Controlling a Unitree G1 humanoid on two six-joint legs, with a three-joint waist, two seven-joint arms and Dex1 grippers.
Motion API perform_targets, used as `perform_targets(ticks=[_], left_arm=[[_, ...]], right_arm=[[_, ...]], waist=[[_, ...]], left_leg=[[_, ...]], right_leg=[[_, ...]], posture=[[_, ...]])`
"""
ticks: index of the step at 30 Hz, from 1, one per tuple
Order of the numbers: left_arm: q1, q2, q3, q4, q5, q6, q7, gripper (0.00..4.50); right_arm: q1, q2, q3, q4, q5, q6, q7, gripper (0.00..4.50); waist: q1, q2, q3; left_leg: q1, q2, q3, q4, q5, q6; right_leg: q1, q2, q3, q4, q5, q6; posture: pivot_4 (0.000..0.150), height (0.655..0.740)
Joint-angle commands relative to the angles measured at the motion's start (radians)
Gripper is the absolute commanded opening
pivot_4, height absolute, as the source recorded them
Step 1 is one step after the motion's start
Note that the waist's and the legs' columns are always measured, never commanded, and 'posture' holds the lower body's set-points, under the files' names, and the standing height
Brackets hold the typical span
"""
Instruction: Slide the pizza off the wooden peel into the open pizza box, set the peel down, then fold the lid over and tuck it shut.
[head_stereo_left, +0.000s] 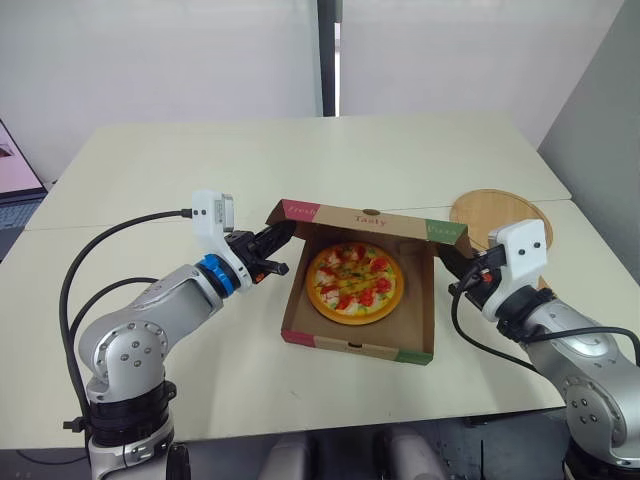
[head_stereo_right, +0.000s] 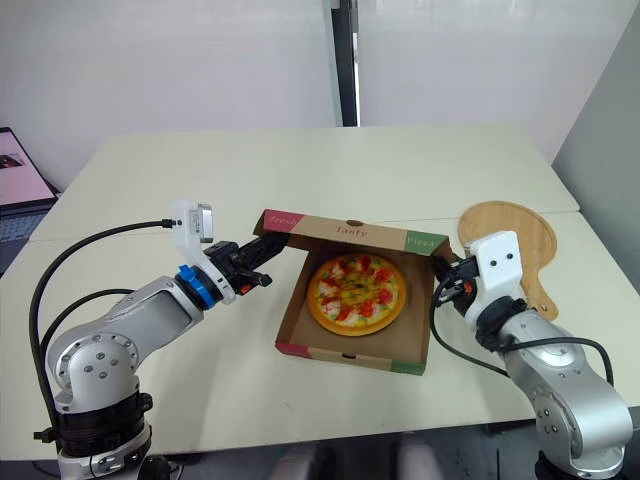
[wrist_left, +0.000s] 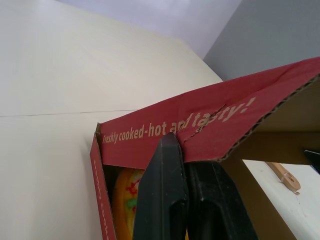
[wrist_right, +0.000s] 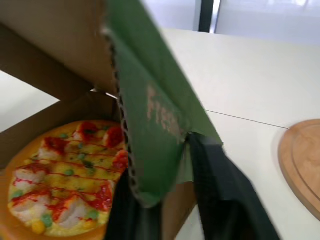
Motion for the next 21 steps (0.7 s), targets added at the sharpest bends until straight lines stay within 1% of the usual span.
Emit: perform_targets(ticks=[1, 9, 11, 17, 21], left_arm=[[-0.001, 0.013, 0.006, -0.01, -0.001, -0.028, -0.002, 0.0], [0.002, 0.029, 0.002, -0.007, 0.005, -0.036, -0.016, 0.0], [0.005, 0.038, -0.001, -0.008, 0.006, -0.036, -0.028, 0.0], [0.003, 0.057, -0.009, -0.002, 0.007, -0.043, -0.053, 0.0], [0.003, 0.064, -0.009, 0.005, 0.009, -0.049, -0.059, 0.0]], right_arm=[[0.011, -0.04, 0.018, -0.026, 0.006, -0.044, 0.039, 2.02], [0.057, -0.189, 0.026, -0.013, -0.001, -0.159, 0.172, 2.02], [0.059, -0.246, 0.026, 0.01, -0.009, -0.205, 0.235, 2.02], [0.076, -0.331, -0.022, 0.036, 0.105, -0.183, 0.36, 2.02], [0.108, -0.408, -0.056, 0.049, 0.145, -0.18, 0.435, 2.02]], waist=[[0.001, 0.0, 0.0], [0.003, 0.0, 0.0], [0.003, -0.001, 0.0], [0.004, -0.002, 0.001], [0.008, -0.002, 0.001]], left_leg=[[0.0, 0.0, 0.0, 0.0, 0.0, 0.0], [0.0, 0.0, 0.0, 0.0, 0.0, 0.0], [0.0, 0.0, 0.001, 0.0, 0.0, 0.0], [0.0, 0.0, 0.001, 0.0, -0.001, 0.001], [0.0, 0.0, 0.001, 0.001, -0.002, 0.003]], right_leg=[[0.0, 0.0, 0.0, 0.0, 0.0, 0.0], [0.0, 0.0, 0.0, 0.0, 0.0, 0.0], [0.0, 0.0, 0.0, 0.0, 0.0, 0.0], [0.0, 0.0, 0.001, -0.001, 0.0, 0.0], [0.001, 0.0, 0.0, -0.001, 0.0, 0.0]], posture=[[0.15, 0.74], [0.15, 0.74], [0.15, 0.74], [0.15, 0.74], [0.15, 0.74]])
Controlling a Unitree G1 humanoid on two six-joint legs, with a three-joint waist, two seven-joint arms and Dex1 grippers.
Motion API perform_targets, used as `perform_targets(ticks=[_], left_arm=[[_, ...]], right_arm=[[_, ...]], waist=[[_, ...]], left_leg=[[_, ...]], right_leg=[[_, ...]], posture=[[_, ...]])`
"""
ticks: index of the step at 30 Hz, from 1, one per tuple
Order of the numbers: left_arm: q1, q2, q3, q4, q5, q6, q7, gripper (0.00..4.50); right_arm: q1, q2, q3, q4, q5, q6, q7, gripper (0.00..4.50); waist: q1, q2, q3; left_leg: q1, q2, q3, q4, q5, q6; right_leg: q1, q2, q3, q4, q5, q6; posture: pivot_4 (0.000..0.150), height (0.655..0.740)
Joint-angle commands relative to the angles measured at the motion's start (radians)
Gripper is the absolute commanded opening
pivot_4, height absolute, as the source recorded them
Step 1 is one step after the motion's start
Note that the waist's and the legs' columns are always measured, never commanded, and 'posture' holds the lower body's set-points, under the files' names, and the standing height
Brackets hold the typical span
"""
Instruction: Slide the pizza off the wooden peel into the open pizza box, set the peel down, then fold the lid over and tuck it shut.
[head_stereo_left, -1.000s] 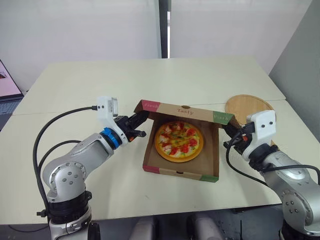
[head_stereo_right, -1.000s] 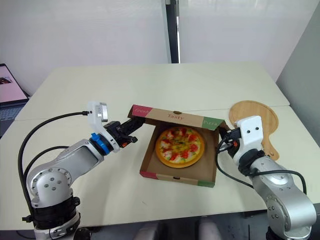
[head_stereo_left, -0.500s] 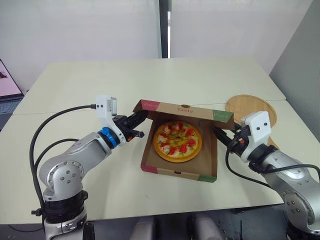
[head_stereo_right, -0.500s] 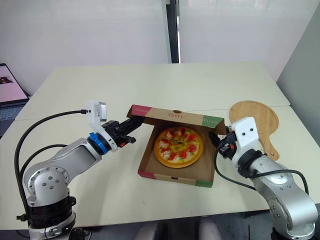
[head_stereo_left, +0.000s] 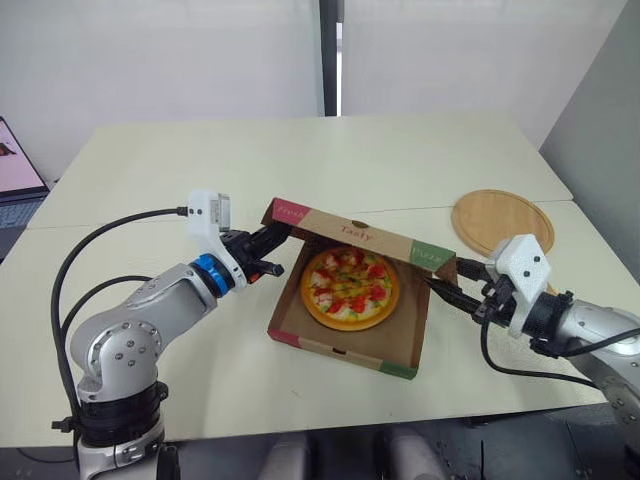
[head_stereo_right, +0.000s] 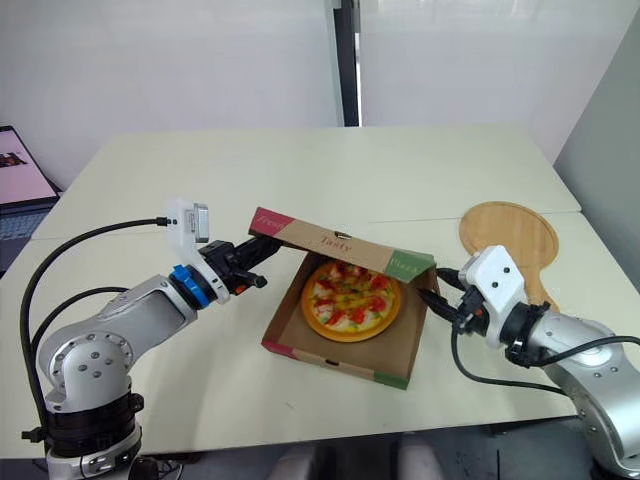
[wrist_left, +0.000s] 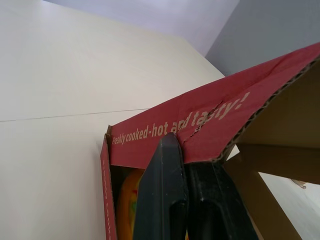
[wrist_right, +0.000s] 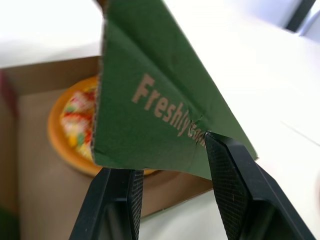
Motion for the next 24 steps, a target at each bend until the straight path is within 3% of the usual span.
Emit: perform_targets(ticks=[1, 7, 12, 15, 20, 24], left_arm=[[-0.004, 0.012, 0.001, -0.008, 0.002, -0.026, -0.015, 0.0], [-0.005, 0.01, -0.009, -0.005, 0.007, -0.038, -0.018, 0.0], [-0.013, 0.019, -0.01, 0.009, 0.016, -0.047, -0.027, 0.0], [-0.012, 0.023, -0.012, 0.011, 0.019, -0.049, -0.033, 0.0], [-0.011, 0.025, -0.013, 0.012, 0.025, -0.049, -0.041, 0.0], [-0.01, 0.025, -0.015, 0.01, 0.025, -0.05, -0.041, 0.0]], right_arm=[[0.015, -0.042, -0.03, 0.002, 0.057, 0.012, 0.065, 2.02], [0.037, -0.096, -0.046, 0.036, 0.06, -0.008, 0.103, 2.02], [0.103, -0.147, -0.07, -0.029, 0.157, 0.003, 0.209, 2.02], [0.106, -0.192, -0.028, -0.09, 0.17, 0.006, 0.235, 2.63], [0.068, -0.256, 0.089, -0.165, 0.145, 0.016, 0.234, 4.31], [0.022, -0.266, 0.233, -0.178, 0.066, 0.027, 0.187, 4.31]], waist=[[0.001, -0.001, 0.0], [0.008, -0.001, 0.0], [0.019, -0.001, 0.001], [0.019, -0.001, 0.001], [0.019, -0.002, 0.001], [0.02, -0.003, 0.001]], left_leg=[[0.0, 0.0, 0.0, 0.0, 0.0, 0.0], [0.0, 0.0, 0.0, 0.001, 0.0, 0.001], [0.0, 0.0, 0.0, 0.001, 0.0, 0.001], [0.0, 0.0, 0.001, 0.001, -0.001, 0.001], [0.0, 0.001, 0.001, 0.001, 0.0, 0.001], [0.0, 0.001, 0.0, 0.001, 0.0, 0.0]], right_leg=[[0.0, 0.0, 0.0, 0.0, 0.0, 0.0], [0.0, 0.0, 0.0, 0.0, 0.0, 0.0], [0.0, 0.0, 0.0, -0.001, 0.0, 0.0], [0.0, 0.0, 0.0, -0.001, 0.0, 0.0], [0.001, 0.0, 0.0, -0.001, 0.0, 0.0], [0.001, 0.0, -0.001, -0.001, 0.0, 0.0]], posture=[[0.15, 0.74], [0.15, 0.74], [0.15, 0.74], [0.15, 0.74], [0.15, 0.74], [0.15, 0.74]])
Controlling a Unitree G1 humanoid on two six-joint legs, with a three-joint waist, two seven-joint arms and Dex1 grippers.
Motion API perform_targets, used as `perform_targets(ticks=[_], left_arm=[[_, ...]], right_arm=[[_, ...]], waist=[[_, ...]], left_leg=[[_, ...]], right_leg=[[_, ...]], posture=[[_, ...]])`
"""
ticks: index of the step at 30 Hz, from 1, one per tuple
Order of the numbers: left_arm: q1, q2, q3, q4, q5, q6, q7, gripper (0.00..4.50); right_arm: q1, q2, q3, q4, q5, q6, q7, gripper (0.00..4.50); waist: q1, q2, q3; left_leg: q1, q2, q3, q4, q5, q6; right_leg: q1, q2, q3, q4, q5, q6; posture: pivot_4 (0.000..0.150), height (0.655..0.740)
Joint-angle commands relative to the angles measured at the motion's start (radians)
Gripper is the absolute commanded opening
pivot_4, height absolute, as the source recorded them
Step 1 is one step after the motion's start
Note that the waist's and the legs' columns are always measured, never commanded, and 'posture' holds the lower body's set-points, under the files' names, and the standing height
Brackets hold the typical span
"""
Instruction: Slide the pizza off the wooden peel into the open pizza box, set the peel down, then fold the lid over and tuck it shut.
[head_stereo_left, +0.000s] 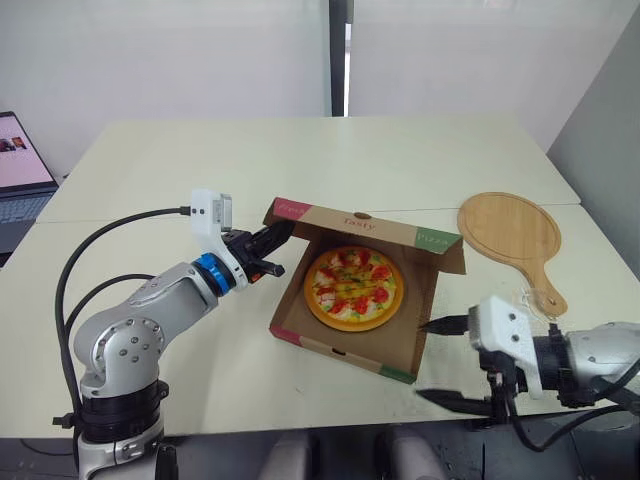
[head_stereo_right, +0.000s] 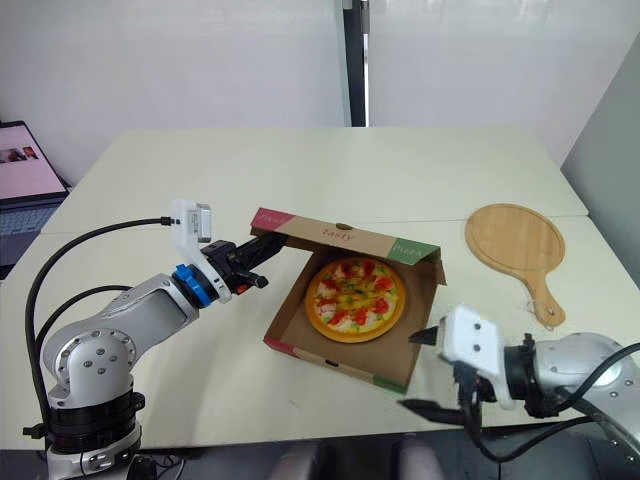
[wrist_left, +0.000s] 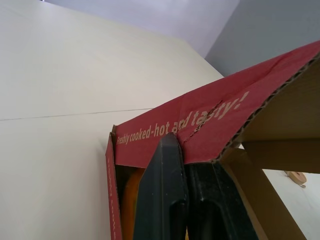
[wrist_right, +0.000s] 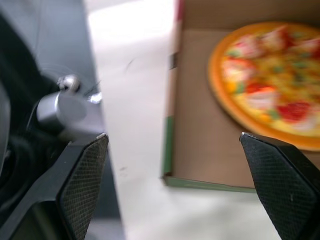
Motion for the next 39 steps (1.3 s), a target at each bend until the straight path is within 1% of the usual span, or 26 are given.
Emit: perform_targets(ticks=[1, 4, 7, 8, 11, 13, 14, 17, 21, 27, 30, 33, 34, 36, 38, 39], left_arm=[[-0.006, 0.015, 0.004, -0.017, 0.007, -0.02, -0.009, 0.0], [-0.004, 0.015, 0.001, -0.019, 0.007, -0.023, -0.009, 0.0], [-0.004, 0.014, -0.001, -0.021, 0.007, -0.026, -0.007, 0.0], [-0.003, 0.014, -0.001, -0.022, 0.006, -0.026, -0.006, 0.0], [-0.004, 0.012, -0.002, -0.023, 0.007, -0.028, -0.005, 0.0], [-0.007, 0.011, -0.003, -0.022, 0.007, -0.03, -0.003, 0.0], [-0.01, 0.009, -0.004, -0.02, 0.008, -0.031, -0.002, 0.0], [-0.03, 0.0, -0.013, -0.007, 0.017, -0.037, 0.003, 0.0], [-0.05, -0.011, -0.025, 0.013, 0.037, -0.045, -0.002, 0.0], [-0.091, -0.024, -0.048, 0.063, 0.091, -0.079, -0.02, 0.0], [-0.103, -0.027, -0.053, 0.077, 0.106, -0.088, -0.027, 0.0], [-0.104, -0.029, -0.055, 0.08, 0.114, -0.092, -0.033, 0.0], [-0.103, -0.03, -0.055, 0.08, 0.116, -0.093, -0.034, 0.0], [-0.099, -0.034, -0.056, 0.078, 0.123, -0.094, -0.035, 0.0], [-0.097, -0.039, -0.057, 0.076, 0.127, -0.093, -0.035, 0.0], [-0.098, -0.043, -0.06, 0.075, 0.131, -0.094, -0.034, 0.0]], right_arm=[[-0.064, 0.014, 0.138, -0.023, -0.08, 0.017, -0.059, 4.31], [-0.116, 0.031, 0.264, 0.011, -0.17, 0.022, -0.093, 4.31], [-0.15, 0.054, 0.341, 0.029, -0.218, 0.034, -0.112, 3.67], [-0.159, 0.061, 0.365, 0.038, -0.238, 0.037, -0.12, 3.38], [-0.197, 0.084, 0.414, 0.073, -0.287, 0.046, -0.137, 2.25], [-0.221, 0.097, 0.415, 0.092, -0.298, 0.056, -0.142, 1.58], [-0.233, 0.101, 0.409, 0.104, -0.302, 0.058, -0.142, 1.18], [-0.262, 0.083, 0.384, 0.157, -0.312, 0.023, -0.107, 0.08], [-0.279, 0.068, 0.377, 0.231, -0.341, -0.056, -0.055, 0.04], [-0.385, 0.05, 0.372, 0.447, -0.406, -0.216, 0.063, 0.04], [-0.41, 0.051, 0.378, 0.501, -0.436, -0.258, 0.097, 0.04], [-0.416, 0.069, 0.358, 0.521, -0.423, -0.255, 0.107, 0.04], [-0.414, 0.072, 0.351, 0.522, -0.419, -0.256, 0.108, 0.59], [-0.404, 0.075, 0.325, 0.502, -0.39, -0.238, 0.117, 1.12], [-0.394, 0.081, 0.297, 0.486, -0.367, -0.208, 0.117, 1.92], [-0.389, 0.083, 0.274, 0.474, -0.353, -0.198, 0.113, 2.25]], waist=[[-0.001, -0.001, 0.0], [0.0, -0.001, 0.0], [0.0, -0.002, 0.0], [0.0, -0.002, 0.0], [-0.001, -0.002, 0.0], [0.0, -0.002, 0.0], [0.0, -0.002, 0.0], [0.0, -0.002, 0.0], [0.001, -0.002, -0.001], [0.001, -0.003, 0.0], [0.001, -0.003, 0.0], [0.001, -0.003, 0.0], [0.001, -0.003, 0.0], [0.002, -0.003, 0.0], [0.002, -0.003, 0.0], [0.002, -0.003, 0.0]], left_leg=[[0.0, 0.0, 0.0, 0.0, 0.001, -0.002], [0.0, 0.0, 0.0, 0.0, 0.002, -0.003], [0.0, 0.0, 0.0, 0.0, 0.002, -0.003], [0.0, 0.0, 0.0, 0.0, 0.002, -0.003], [0.0, 0.0, 0.0, 0.0, 0.002, -0.003], [0.0, 0.0, 0.0, 0.0, 0.002, -0.003], [0.0, 0.0, 0.0, 0.0, 0.002, -0.003], [0.0, 0.0, 0.0, 0.0, 0.002, -0.003], [0.0, 0.0, 0.0, 0.001, 0.002, -0.003], [0.0, -0.001, 0.001, 0.001, 0.002, -0.003], [0.0, 0.0, 0.0, 0.001, 0.002, -0.003], [-0.001, -0.001, 0.0, 0.001, 0.002, -0.003], [-0.001, -0.001, 0.0, 0.001, 0.002, -0.003], [-0.002, -0.001, 0.0, 0.001, 0.002, -0.003], [-0.002, -0.001, 0.0, 0.001, 0.002, -0.003], [-0.001, -0.001, 0.0, 0.001, 0.002, -0.003]], right_leg=[[0.0, 0.0, 0.0, 0.0, 0.0, 0.0], [0.0, 0.0, 0.0, 0.0, 0.0, 0.0], [0.0, 0.0, 0.0, 0.0, 0.0, 0.0], [0.0, 0.0, 0.0, 0.0, 0.0, 0.0], [0.0, 0.0, 0.0, 0.0, 0.0, 0.0], [0.0, 0.0, 0.0, 0.0, 0.0, 0.0], [0.0, 0.0, 0.0, 0.0, 0.0, 0.0], [0.0, 0.0, 0.0, 0.0, 0.0, 0.0], [0.0, 0.0, 0.0, 0.0, 0.0, 0.0], [0.0, 0.0, 0.0, 0.0, 0.001, 0.001], [0.0, 0.0, 0.0, 0.0, 0.001, 0.001], [-0.001, -0.001, 0.0, 0.0, 0.001, 0.001], [-0.001, -0.001, 0.0, -0.001, 0.001, 0.001], [-0.001, -0.001, 0.0, -0.001, 0.001, 0.001], [-0.001, -0.001, 0.0, 0.0, 0.001, 0.001], [-0.001, -0.001, 0.0, 0.0, 0.001, 0.001]], posture=[[0.15, 0.74], [0.15, 0.74], [0.15, 0.74], [0.15, 0.74], [0.15, 0.74], [0.15, 0.74], [0.15, 0.74], [0.15, 0.74], [0.15, 0.74], [0.15, 0.74], [0.15, 0.74], [0.15, 0.74], [0.15, 0.74], [0.15, 0.74], [0.15, 0.74], [0.15, 0.74]])
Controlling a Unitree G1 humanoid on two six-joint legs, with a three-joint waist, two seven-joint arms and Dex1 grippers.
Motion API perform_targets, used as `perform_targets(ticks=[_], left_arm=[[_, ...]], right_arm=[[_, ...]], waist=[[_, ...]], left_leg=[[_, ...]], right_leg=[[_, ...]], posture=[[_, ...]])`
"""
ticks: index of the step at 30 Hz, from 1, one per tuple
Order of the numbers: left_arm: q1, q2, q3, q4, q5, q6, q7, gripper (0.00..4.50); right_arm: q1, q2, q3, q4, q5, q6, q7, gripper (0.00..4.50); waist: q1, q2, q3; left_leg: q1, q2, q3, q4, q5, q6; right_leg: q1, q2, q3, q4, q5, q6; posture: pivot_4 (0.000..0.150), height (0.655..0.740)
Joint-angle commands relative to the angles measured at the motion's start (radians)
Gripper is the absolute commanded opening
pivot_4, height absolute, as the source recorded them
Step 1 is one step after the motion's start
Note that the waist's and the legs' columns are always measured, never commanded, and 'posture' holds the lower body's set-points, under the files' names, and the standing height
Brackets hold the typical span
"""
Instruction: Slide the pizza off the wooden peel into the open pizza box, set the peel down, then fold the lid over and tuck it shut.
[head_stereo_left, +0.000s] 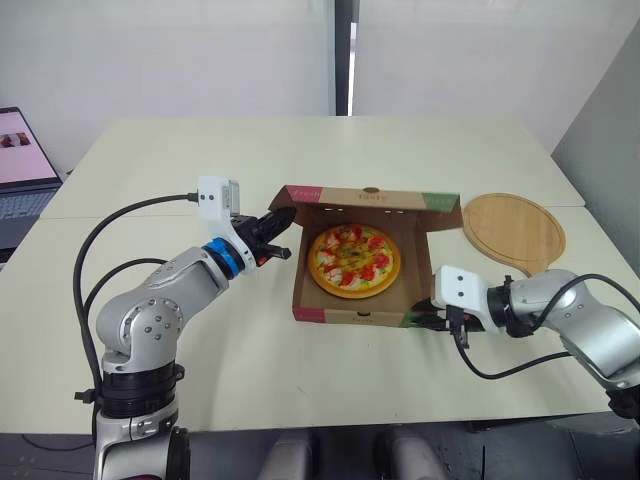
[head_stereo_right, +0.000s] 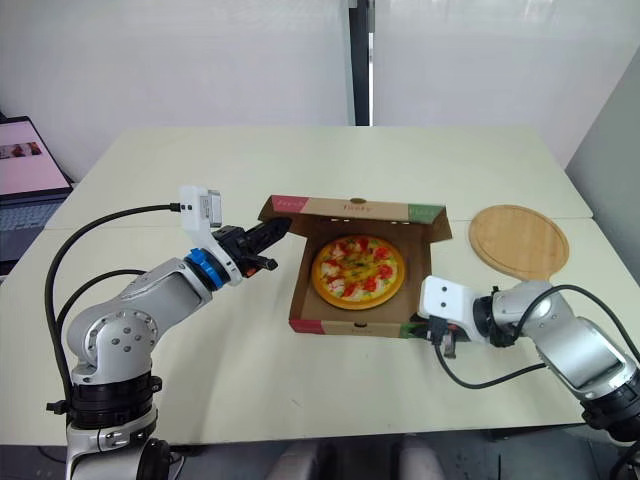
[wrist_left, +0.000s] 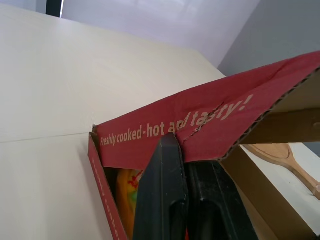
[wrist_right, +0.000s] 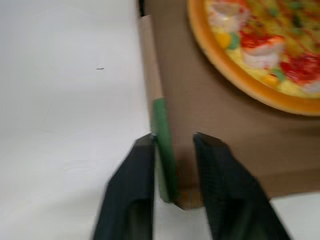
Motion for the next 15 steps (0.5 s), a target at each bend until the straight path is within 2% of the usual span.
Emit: perform_targets(ticks=[1, 2, 8, 11, 15], left_arm=[[-0.008, -0.008, -0.006, -0.031, 0.007, -0.022, -0.012, 0.0], [-0.01, -0.012, -0.009, -0.029, 0.012, -0.023, -0.01, 0.0], [-0.028, -0.023, -0.009, -0.012, 0.038, -0.031, -0.012, 0.0], [-0.038, -0.022, -0.006, -0.004, 0.044, -0.037, -0.02, 0.0], [-0.037, -0.009, -0.012, -0.003, 0.05, -0.035, -0.042, 0.0]], right_arm=[[0.008, 0.007, -0.094, -0.059, 0.053, 0.04, -0.003, 2.56], [0.012, 0.008, -0.122, -0.073, 0.07, 0.053, -0.007, 2.9], [0.055, -0.014, -0.308, -0.132, 0.183, 0.159, -0.023, 2.9], [0.062, -0.018, -0.347, -0.074, 0.132, 0.165, -0.089, 2.25], [-0.047, 0.053, -0.283, 0.038, 0.021, 0.127, -0.213, 0.83]], waist=[[0.0, 0.0, 0.0], [0.0, 0.0, 0.0], [0.003, 0.0, 0.0], [0.006, 0.0, 0.0], [-0.003, 0.0, 0.0]], left_leg=[[0.0, 0.0, 0.0, 0.0, 0.0, 0.0], [0.0, 0.0, 0.0, 0.0, 0.0, 0.0], [0.0, 0.0, 0.0, 0.0, 0.0, 0.0], [0.0, 0.0, 0.0, 0.0, 0.0, 0.0], [0.0, 0.0, 0.002, 0.0, 0.0, 0.0]], right_leg=[[0.0, 0.0, 0.0, 0.0, 0.0, 0.0], [0.0, 0.0, 0.0, 0.0, 0.0, 0.0], [0.0, 0.0, 0.0, 0.0, 0.0, 0.0], [0.0, 0.0, 0.0, 0.0, 0.0, 0.0], [0.0, 0.0, 0.001, 0.001, 0.0, 0.0]], posture=[[0.15, 0.74], [0.15, 0.74], [0.15, 0.74], [0.15, 0.74], [0.15, 0.74]])
